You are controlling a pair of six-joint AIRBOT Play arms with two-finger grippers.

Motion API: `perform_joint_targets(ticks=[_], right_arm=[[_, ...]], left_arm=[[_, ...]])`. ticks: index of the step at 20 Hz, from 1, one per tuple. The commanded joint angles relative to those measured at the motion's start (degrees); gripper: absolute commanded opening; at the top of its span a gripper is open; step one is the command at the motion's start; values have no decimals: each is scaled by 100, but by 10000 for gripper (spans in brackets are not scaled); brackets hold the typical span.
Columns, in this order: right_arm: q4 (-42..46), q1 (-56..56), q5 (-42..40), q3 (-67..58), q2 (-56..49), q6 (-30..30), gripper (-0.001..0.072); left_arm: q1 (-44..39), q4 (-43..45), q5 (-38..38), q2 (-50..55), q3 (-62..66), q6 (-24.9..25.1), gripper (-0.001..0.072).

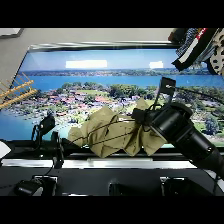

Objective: Fold the clothes and pants, and hang the long-sleeved shirts on hangers.

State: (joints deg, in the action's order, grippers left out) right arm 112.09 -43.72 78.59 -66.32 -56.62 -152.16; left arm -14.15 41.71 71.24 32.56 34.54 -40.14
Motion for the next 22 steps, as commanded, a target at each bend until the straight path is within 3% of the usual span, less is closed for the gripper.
perform_joint_targets(ticks=[1,8,11,14,22], right_arm=[[-181,-4,94,-74,111,70,26],[94,-4,2,-74,114,101,26],[356,-4,219,-74,114,114,26],[11,-4,63,-105,151,461,26],[-13,-4,1080,-391,813,787,26]], left_arm=[[-66,-170,-234,192,-2,284,18],[-1005,-275,-577,479,-2,330,18],[-1058,-278,-573,468,0,310,18],[-1058,-278,-575,507,-2,315,17],[-1058,-758,-1134,621,-2,527,18]])
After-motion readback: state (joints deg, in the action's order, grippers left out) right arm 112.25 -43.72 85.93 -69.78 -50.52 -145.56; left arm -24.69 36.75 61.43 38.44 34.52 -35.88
